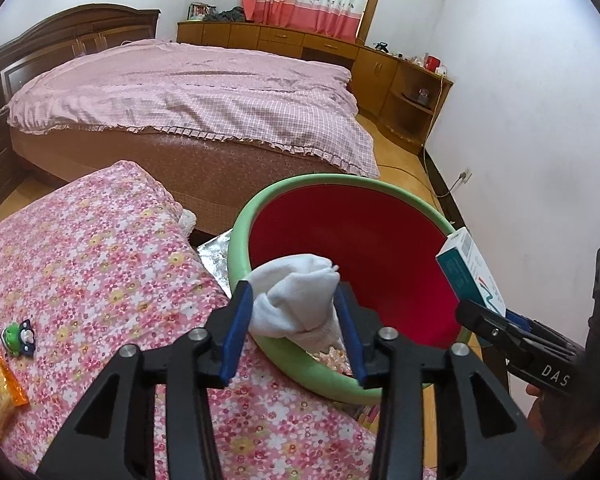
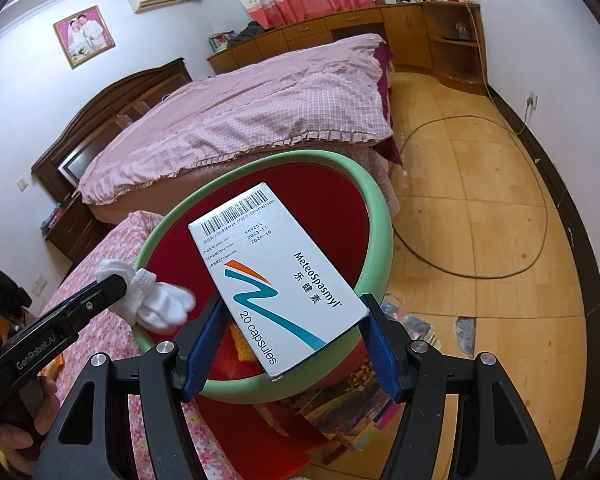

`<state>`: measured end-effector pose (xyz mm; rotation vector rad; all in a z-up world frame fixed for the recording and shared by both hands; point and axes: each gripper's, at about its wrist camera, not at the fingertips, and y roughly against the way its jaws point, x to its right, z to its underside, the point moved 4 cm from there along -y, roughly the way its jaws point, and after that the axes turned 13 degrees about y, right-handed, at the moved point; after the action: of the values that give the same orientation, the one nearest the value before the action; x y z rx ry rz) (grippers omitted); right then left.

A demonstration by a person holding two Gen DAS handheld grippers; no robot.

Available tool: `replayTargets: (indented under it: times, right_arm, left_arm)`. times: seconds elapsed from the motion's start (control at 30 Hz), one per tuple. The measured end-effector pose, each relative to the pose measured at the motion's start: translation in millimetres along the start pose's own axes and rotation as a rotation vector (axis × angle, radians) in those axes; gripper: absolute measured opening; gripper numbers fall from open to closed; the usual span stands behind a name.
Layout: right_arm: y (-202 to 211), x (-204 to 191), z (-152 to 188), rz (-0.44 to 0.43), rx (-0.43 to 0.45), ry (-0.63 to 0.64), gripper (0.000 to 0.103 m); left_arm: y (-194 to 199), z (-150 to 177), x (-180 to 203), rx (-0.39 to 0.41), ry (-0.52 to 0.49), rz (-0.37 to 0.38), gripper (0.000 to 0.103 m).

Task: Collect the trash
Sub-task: 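Open the left tool over the bucket while the right tool releases the box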

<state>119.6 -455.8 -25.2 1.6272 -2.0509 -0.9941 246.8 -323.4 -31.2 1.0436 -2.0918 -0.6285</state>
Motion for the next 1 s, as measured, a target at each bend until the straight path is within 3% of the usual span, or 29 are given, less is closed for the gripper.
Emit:
replayTargets:
  times: [0.3, 0.4, 0.63, 1.0]
  right_arm:
    - [-5, -1, -8, 0.013, 0.007, 0.024, 0.069]
    - [-5, -3, -9, 0.012, 0.005, 0.026, 0.069]
    - [-3, -13, -9, 0.004, 0.01, 0.053, 0.069]
    - [19, -39, -4, -0.043, 0.036, 0.052, 0.07]
  left_arm:
    - [13, 1, -4, 0.008, 0.015, 0.0, 0.045]
    - [16, 0, -5, 0.008, 0.017, -0.003, 0.052]
    - [31, -1, -14, 0.02, 0.043, 0.0, 0.053]
    - [67, 1, -50, 0.068, 0.098, -0.055, 0.053]
